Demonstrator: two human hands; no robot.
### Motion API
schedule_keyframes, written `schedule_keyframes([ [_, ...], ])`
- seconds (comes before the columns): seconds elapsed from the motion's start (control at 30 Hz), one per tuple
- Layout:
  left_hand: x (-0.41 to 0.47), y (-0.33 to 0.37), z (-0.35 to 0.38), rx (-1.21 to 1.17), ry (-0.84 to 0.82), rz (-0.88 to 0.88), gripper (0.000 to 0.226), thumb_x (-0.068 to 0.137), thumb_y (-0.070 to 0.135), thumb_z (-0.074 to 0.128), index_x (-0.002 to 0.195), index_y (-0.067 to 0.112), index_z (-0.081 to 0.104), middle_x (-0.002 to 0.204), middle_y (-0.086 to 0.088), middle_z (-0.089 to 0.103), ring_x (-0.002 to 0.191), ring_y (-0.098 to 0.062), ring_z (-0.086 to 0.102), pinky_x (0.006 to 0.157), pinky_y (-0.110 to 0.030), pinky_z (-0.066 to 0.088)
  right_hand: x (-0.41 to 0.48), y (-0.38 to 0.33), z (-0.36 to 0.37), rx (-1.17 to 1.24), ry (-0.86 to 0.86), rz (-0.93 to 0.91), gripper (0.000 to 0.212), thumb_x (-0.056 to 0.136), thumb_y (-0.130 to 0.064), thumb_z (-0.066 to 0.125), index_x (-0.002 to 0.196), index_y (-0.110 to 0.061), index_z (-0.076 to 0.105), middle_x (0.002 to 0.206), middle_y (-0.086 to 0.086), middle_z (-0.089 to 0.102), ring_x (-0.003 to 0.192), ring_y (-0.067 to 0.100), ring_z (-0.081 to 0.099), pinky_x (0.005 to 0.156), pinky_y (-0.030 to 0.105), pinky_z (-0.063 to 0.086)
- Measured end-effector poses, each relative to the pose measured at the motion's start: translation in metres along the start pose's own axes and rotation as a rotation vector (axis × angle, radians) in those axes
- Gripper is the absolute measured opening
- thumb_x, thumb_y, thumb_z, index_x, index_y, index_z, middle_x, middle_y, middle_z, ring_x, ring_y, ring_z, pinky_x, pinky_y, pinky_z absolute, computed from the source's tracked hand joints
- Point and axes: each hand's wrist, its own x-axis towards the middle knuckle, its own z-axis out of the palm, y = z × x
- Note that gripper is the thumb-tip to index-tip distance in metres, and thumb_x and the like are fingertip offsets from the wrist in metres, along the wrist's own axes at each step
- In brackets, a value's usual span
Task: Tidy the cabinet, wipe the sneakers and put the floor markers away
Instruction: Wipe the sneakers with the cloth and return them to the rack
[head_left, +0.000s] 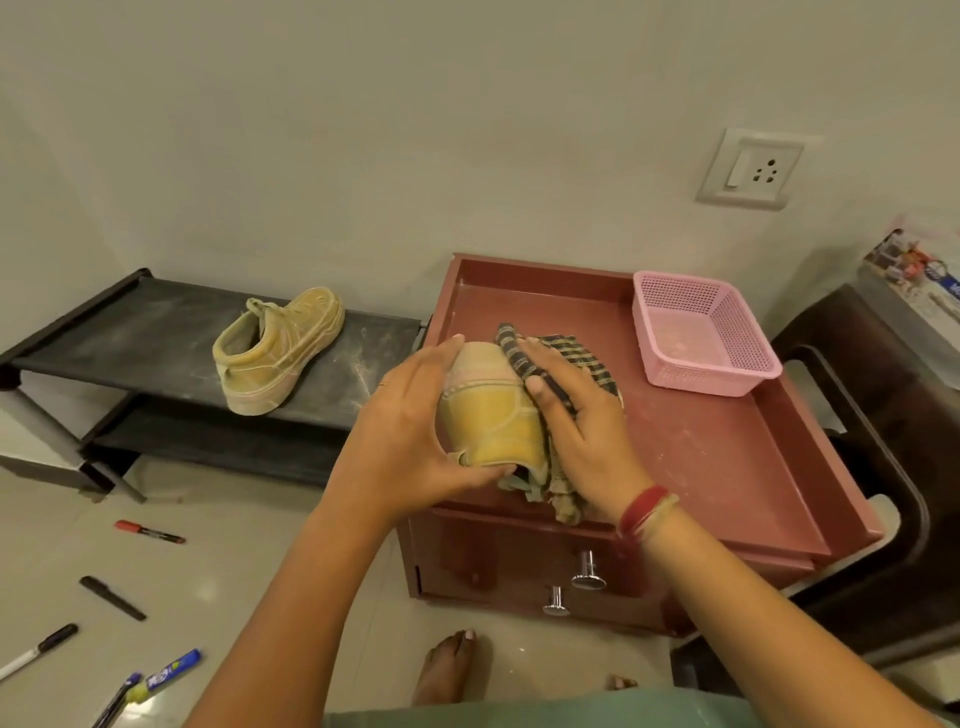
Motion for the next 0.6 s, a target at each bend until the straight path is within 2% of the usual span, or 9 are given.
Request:
schedule_keyframes([
  [0.07,-0.002,-0.001,0.000,-0.034,0.005,-0.015,0.100,0.061,0.056,0.078,0.140,0.005,0.041,0.135,-0.005,0.053,0.125,-0.018,0.049,0.103,-0.039,0.042,-0.002,-0.006,0.009,-0.044,-0.003,-0.002,0.037,0.095,-0.042,0.040,0.131,-0.040,0.044,0.140,-0.012,0.046,0.134,0.008,0.036,0.110,0.054,0.027],
  [0.17,-0.003,-0.003,0.000,-0.065,0.032,-0.008,0.094,0.062,0.043,0.082,0.137,0.003,0.044,0.131,-0.005,0.055,0.123,-0.019,0.051,0.101,-0.041,0.044,-0.015,-0.017,0.022,-0.125,-0.117,-0.166,0.039,0.096,-0.036,0.039,0.135,-0.033,0.044,0.146,-0.011,0.038,0.141,0.014,0.024,0.114,0.052,0.021],
  [0.23,-0.004,-0.006,-0.001,-0.033,0.043,-0.014,0.096,0.062,0.053,0.079,0.137,0.003,0.044,0.131,-0.005,0.055,0.122,-0.019,0.052,0.102,-0.037,0.043,-0.007,-0.013,0.023,-0.105,-0.106,-0.152,0.037,0.096,-0.035,0.040,0.133,-0.035,0.045,0.145,-0.012,0.040,0.140,0.011,0.027,0.113,0.052,0.023],
  [0.33,-0.005,-0.009,-0.002,0.007,0.052,-0.037,0.106,0.060,0.069,0.071,0.138,0.004,0.044,0.131,-0.006,0.055,0.121,-0.020,0.052,0.101,-0.035,0.043,0.003,-0.012,0.021,-0.026,0.040,-0.001,0.034,0.095,-0.040,0.040,0.128,-0.039,0.047,0.136,-0.015,0.049,0.131,0.004,0.040,0.108,0.052,0.031],
  [0.4,-0.005,-0.010,-0.003,-0.035,0.080,-0.053,0.105,0.058,0.068,0.073,0.138,0.005,0.045,0.130,-0.005,0.056,0.121,-0.018,0.052,0.100,-0.035,0.045,-0.006,-0.017,0.026,-0.050,0.005,-0.057,0.034,0.095,-0.037,0.041,0.128,-0.035,0.049,0.137,-0.012,0.048,0.132,0.006,0.039,0.109,0.050,0.030],
  [0.47,-0.007,-0.013,-0.005,-0.101,0.126,-0.078,0.105,0.056,0.067,0.074,0.137,0.007,0.046,0.129,-0.001,0.055,0.120,-0.013,0.051,0.099,-0.030,0.045,-0.013,-0.020,0.029,-0.106,-0.090,-0.169,0.035,0.096,-0.032,0.042,0.130,-0.032,0.051,0.141,-0.010,0.045,0.136,0.010,0.034,0.112,0.047,0.028],
  [0.5,-0.008,-0.014,-0.005,-0.138,0.148,-0.103,0.106,0.053,0.068,0.074,0.136,0.008,0.046,0.128,0.004,0.053,0.119,-0.008,0.050,0.098,-0.025,0.045,-0.011,-0.018,0.027,-0.109,-0.103,-0.163,0.035,0.096,-0.033,0.042,0.130,-0.033,0.050,0.140,-0.012,0.045,0.135,0.009,0.035,0.112,0.046,0.028],
  [0.6,-0.010,-0.014,-0.005,-0.217,0.197,-0.203,0.110,0.047,0.070,0.075,0.136,0.013,0.046,0.123,0.014,0.047,0.114,0.005,0.044,0.093,-0.007,0.040,0.008,-0.009,0.021,-0.097,-0.006,0.001,0.034,0.095,-0.040,0.040,0.127,-0.035,0.051,0.130,-0.015,0.052,0.126,0.007,0.045,0.106,0.047,0.035],
])
